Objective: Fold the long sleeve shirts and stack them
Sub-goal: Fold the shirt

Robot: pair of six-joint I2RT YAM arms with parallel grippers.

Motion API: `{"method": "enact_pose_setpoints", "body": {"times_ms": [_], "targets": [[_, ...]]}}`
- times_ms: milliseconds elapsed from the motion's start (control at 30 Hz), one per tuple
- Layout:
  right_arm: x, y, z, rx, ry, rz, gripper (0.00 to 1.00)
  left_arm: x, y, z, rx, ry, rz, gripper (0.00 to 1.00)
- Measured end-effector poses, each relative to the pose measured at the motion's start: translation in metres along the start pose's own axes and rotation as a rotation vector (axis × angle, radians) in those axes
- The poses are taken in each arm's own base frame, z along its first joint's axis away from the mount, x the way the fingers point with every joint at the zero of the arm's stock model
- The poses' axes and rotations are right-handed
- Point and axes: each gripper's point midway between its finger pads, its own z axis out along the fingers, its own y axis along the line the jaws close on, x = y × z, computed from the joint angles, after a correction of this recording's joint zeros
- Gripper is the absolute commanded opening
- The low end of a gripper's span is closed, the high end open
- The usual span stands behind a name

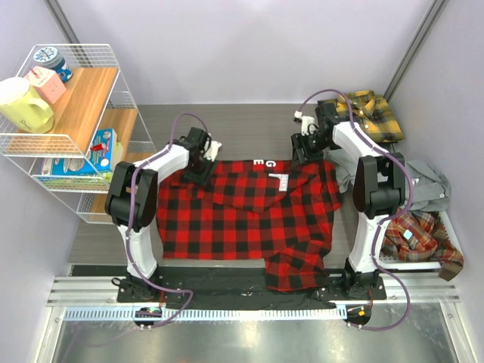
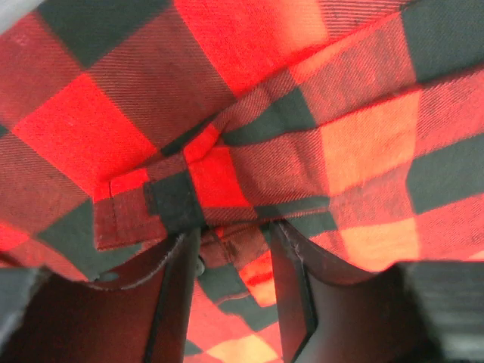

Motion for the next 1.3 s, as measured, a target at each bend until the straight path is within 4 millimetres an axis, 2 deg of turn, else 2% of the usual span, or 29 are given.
{"method": "enact_pose_setpoints", "body": {"times_ms": [67,233,367,500,600,633,767,867,933,1000,1033,1133,1167,1300], "targets": [[-0.005,0.002,-0.001,0.000,-0.009,-0.009,0.59,-0.004,0.017,0.000,-0.036,-0.013,-0.014,0.42],[-0.020,0.003,-0.008,0.010,-0.044,-0.031,0.61,0.006,0.068,-0.003,-0.088,-0.010,-0.081,0.42],[-0.025,-0.004,-0.011,0.049,-0.052,-0.036,0.58,0.013,0.093,-0.007,-0.129,-0.004,-0.089,0.45],[-0.026,-0.007,-0.013,0.062,-0.056,-0.037,0.47,0.012,0.095,-0.007,-0.132,0.004,-0.066,0.46],[-0.027,-0.005,-0.011,0.057,-0.056,-0.045,0.42,0.010,0.094,-0.006,-0.133,0.024,-0.055,0.46],[-0.027,-0.003,-0.009,0.057,-0.056,-0.052,0.39,0.009,0.094,-0.006,-0.134,0.030,-0.053,0.46],[-0.020,0.002,0.013,0.067,-0.032,-0.082,0.36,0.008,0.094,-0.005,-0.130,0.047,-0.055,0.47],[-0.007,-0.010,0.039,0.098,0.011,-0.080,0.34,0.008,0.094,-0.005,-0.128,0.053,-0.056,0.48],[0.006,-0.027,0.052,0.121,0.049,-0.046,0.34,0.008,0.094,-0.005,-0.124,0.060,-0.058,0.48],[0.000,-0.044,0.046,0.155,0.019,-0.027,0.33,0.004,0.093,-0.004,-0.115,0.056,-0.063,0.48],[-0.001,-0.054,0.043,0.173,0.012,-0.011,0.33,0.001,0.092,-0.002,-0.108,0.054,-0.067,0.48],[-0.008,-0.074,0.037,0.185,-0.002,0.025,0.45,-0.014,0.089,0.003,-0.077,0.032,-0.087,0.48],[-0.012,-0.077,0.036,0.175,-0.007,0.030,0.50,-0.019,0.089,0.005,-0.072,0.023,-0.087,0.48],[-0.015,-0.078,0.027,0.109,-0.009,0.041,0.53,-0.031,0.088,0.008,-0.063,0.004,-0.080,0.49]]}}
